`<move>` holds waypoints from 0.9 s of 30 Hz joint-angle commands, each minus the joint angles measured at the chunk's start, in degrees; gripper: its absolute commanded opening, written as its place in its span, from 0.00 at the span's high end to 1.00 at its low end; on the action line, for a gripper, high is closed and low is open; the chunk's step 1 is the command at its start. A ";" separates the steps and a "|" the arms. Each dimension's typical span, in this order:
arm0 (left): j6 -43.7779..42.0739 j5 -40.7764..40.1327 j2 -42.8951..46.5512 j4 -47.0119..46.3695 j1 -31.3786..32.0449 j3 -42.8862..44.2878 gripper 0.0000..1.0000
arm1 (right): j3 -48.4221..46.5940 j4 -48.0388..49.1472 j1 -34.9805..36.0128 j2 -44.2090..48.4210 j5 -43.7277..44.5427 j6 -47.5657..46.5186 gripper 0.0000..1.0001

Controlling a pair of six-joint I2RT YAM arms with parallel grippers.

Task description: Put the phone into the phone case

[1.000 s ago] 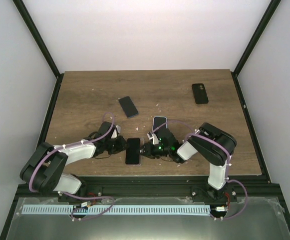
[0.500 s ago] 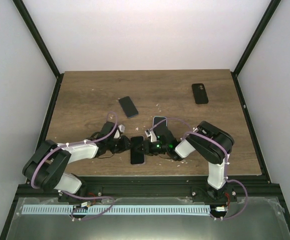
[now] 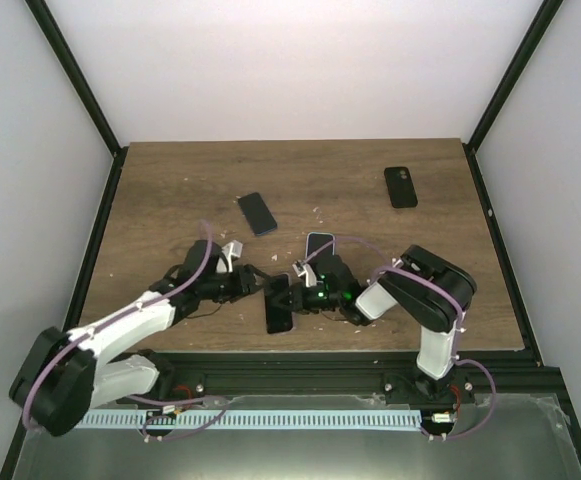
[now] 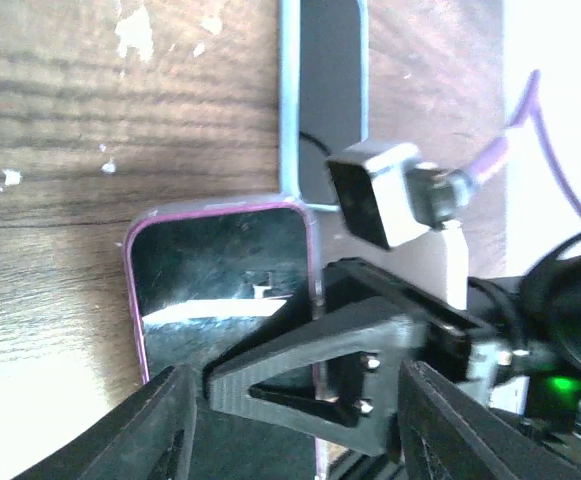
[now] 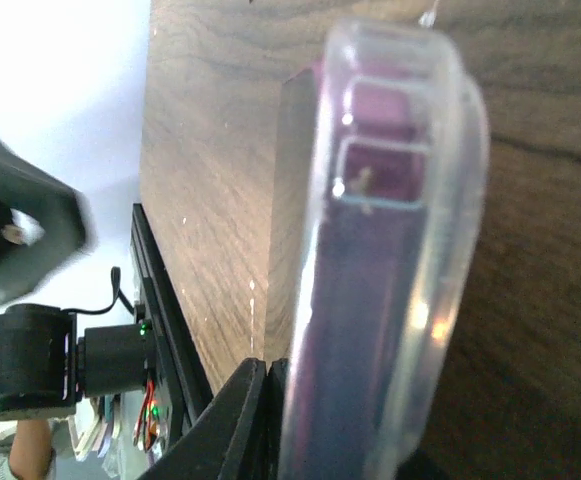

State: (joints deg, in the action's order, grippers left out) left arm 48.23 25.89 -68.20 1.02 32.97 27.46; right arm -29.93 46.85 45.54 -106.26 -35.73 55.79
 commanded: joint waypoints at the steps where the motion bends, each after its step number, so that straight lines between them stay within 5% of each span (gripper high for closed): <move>1: 0.55 -0.53 9.84 9.61 -2.58 2.26 0.39 | 1.43 2.33 -0.01 3.07 -4.45 0.46 0.94; 12: 2.06 13.70 29.60 14.50 -11.17 2.56 0.22 | 0.71 5.42 -0.02 19.64 -14.58 5.20 0.91; 19: 12.68 22.14 32.48 -4.35 -11.17 -1.92 0.23 | -1.63 5.95 0.31 26.22 -16.84 9.04 0.88; 27: 18.78 25.13 32.22 -16.73 -11.17 -5.60 0.33 | -3.14 18.56 2.10 24.05 -18.31 17.19 0.87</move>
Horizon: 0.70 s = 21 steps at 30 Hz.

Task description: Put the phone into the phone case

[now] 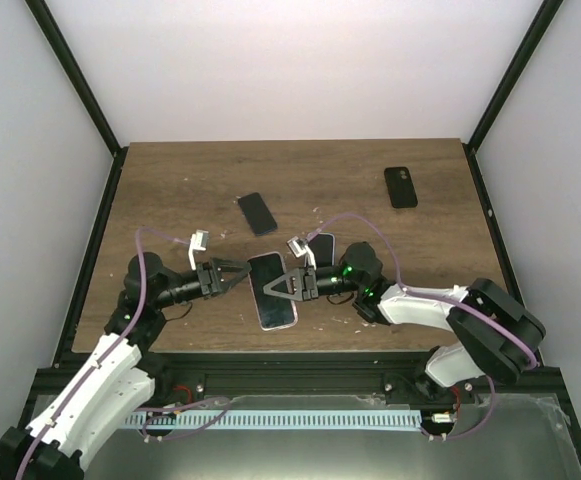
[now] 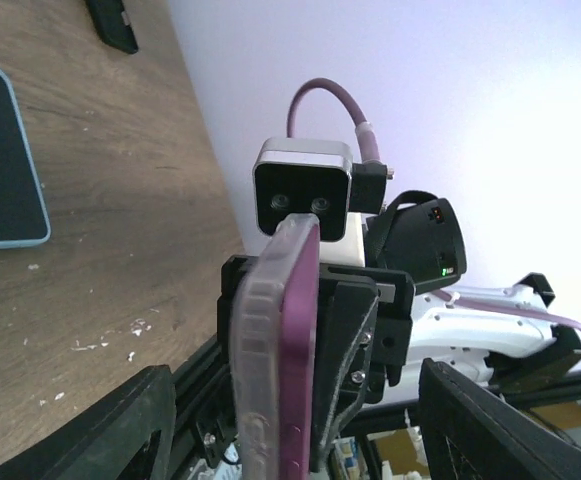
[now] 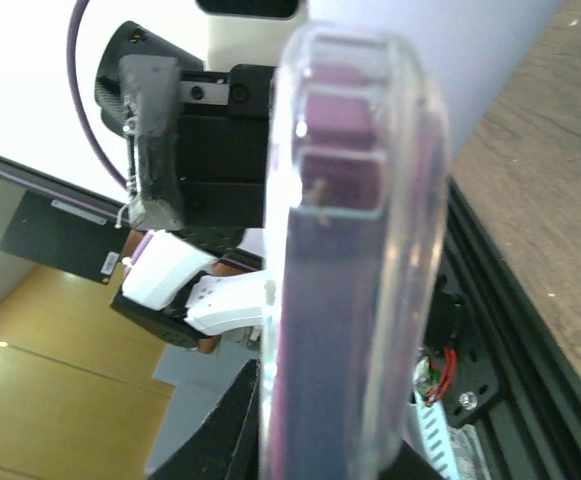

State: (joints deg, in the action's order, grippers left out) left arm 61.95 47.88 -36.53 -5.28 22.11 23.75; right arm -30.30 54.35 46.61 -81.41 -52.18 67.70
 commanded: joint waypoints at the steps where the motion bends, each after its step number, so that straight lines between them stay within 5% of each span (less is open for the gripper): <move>1: 5.72 3.18 0.58 -11.52 -0.31 -2.18 0.35 | -2.79 12.28 1.23 -1.38 -1.94 6.42 0.88; 8: 7.93 2.71 0.71 -14.12 -0.24 -3.74 0.54 | -3.42 18.36 2.31 -4.48 -2.19 10.36 0.87; 12: 8.78 2.21 0.50 -14.37 -0.23 -4.43 0.75 | -3.14 18.77 2.50 -4.64 -2.05 10.54 0.86; 21: 6.16 1.34 -0.43 -9.37 -0.30 -1.62 0.97 | -2.15 14.16 2.52 -3.45 -0.91 8.46 0.64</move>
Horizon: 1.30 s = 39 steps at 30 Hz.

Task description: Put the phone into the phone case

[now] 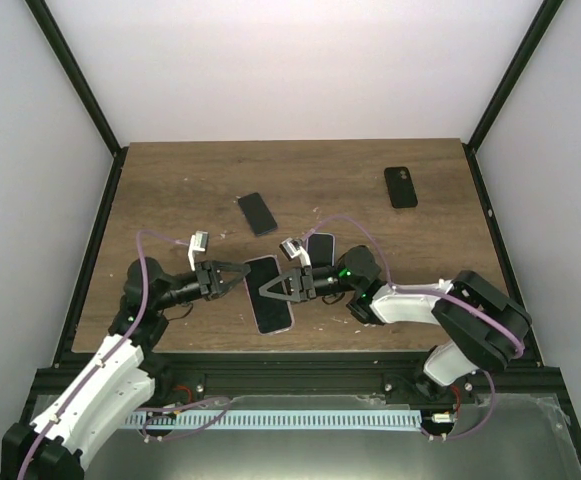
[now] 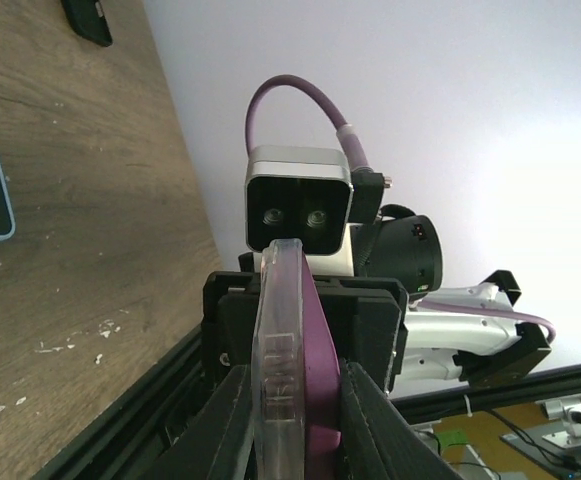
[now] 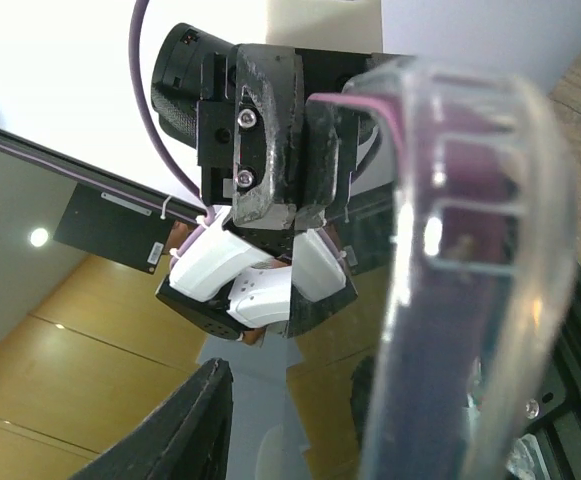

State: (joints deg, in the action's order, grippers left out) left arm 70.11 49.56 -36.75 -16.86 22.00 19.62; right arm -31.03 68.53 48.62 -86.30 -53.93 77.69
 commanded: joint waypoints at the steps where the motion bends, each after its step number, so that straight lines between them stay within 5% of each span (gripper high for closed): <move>1: -2.67 -0.39 -0.24 3.35 -0.18 3.01 0.98 | -1.19 -0.57 0.46 1.70 1.21 -1.65 0.64; 9: -3.56 -1.11 0.51 7.75 -0.20 4.89 1.00 | 0.91 -1.42 0.42 3.21 3.32 -0.96 0.86; 15: 0.76 -0.42 2.47 2.08 -0.19 3.53 0.69 | 0.89 1.97 0.42 3.84 3.14 1.59 0.88; 21: 5.79 0.19 1.68 -8.23 -0.13 0.28 0.64 | 0.79 7.31 0.49 2.92 2.74 5.49 0.88; 30: 5.20 -0.05 0.81 -8.37 -0.19 0.08 1.00 | 1.85 11.41 0.53 1.14 2.76 7.88 0.84; 39: -1.62 -1.05 0.31 4.92 -0.20 4.32 1.00 | 1.93 8.01 0.51 1.46 2.98 6.31 0.70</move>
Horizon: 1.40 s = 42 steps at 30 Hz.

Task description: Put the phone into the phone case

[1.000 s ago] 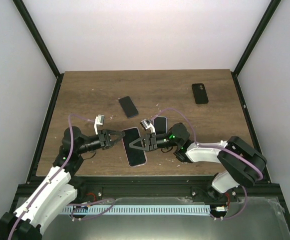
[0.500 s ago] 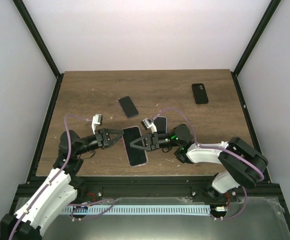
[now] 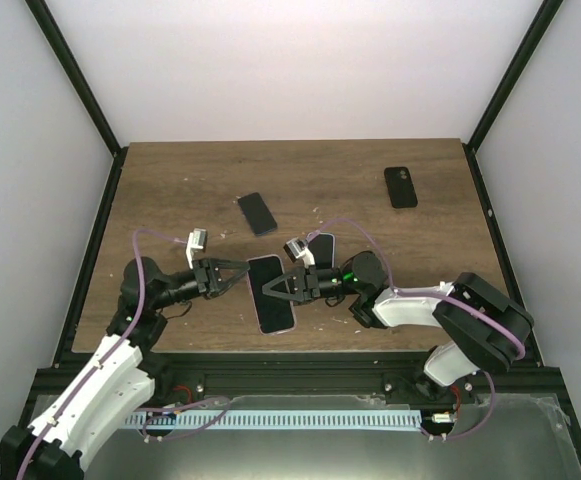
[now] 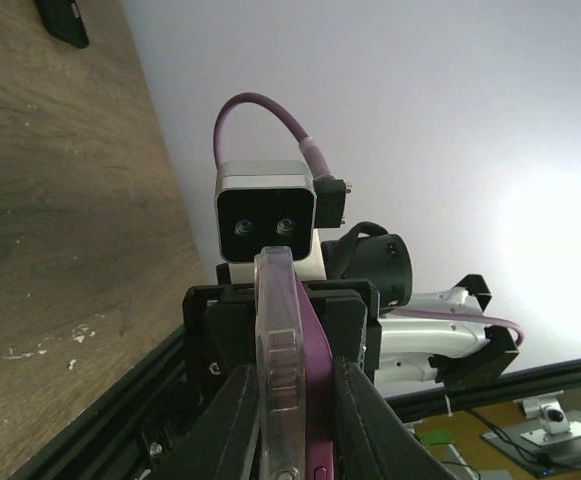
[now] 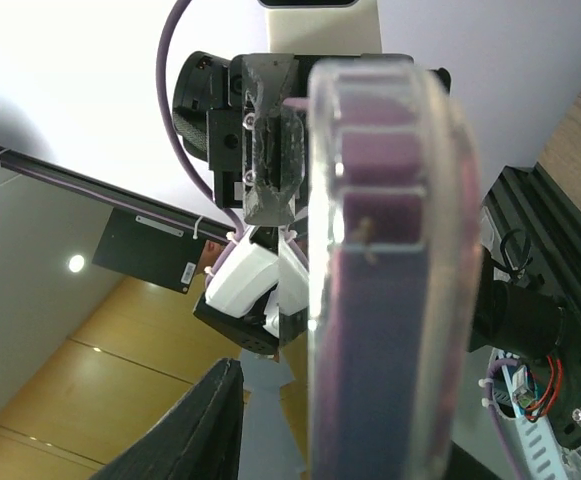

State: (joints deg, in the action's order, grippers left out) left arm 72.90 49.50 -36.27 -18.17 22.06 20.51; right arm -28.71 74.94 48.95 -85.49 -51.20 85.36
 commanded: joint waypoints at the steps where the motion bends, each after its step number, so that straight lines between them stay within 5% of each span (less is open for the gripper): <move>1: -4.89 -1.09 -0.30 7.28 -0.27 3.94 1.00 | -0.34 0.49 0.18 0.82 0.36 -1.91 0.70; 10: -9.28 -1.25 -1.29 15.77 -0.27 7.41 1.00 | -0.17 -3.12 0.18 1.69 0.68 -3.44 0.85; 16: -4.04 0.28 0.11 7.95 -0.27 4.90 0.78 | -0.23 1.46 0.18 1.02 0.58 -1.17 0.85; 21: -5.69 0.29 0.00 10.03 -0.26 5.22 0.99 | -0.16 2.34 0.18 0.16 0.57 -0.49 0.84; 25: -8.44 0.07 -0.69 14.55 -0.27 6.63 1.00 | -0.27 -2.35 0.18 0.72 0.83 -3.36 0.78; 29: -9.30 0.29 -1.76 17.00 -0.27 7.84 0.99 | -0.41 -6.45 0.16 2.04 1.62 -5.58 0.85; 36: -12.73 -1.64 -1.58 23.75 -0.25 10.10 0.54 | -1.52 -10.89 -0.18 3.59 5.97 -6.56 0.87; 42: -10.55 1.37 -0.02 20.86 -0.25 6.75 0.38 | -2.85 -16.13 -1.80 4.92 11.42 -7.64 0.87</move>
State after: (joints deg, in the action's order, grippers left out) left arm 61.78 48.60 -37.60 3.46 21.89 28.84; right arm -28.34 61.01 48.23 -83.13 -45.01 79.53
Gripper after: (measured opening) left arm 0.601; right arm 0.128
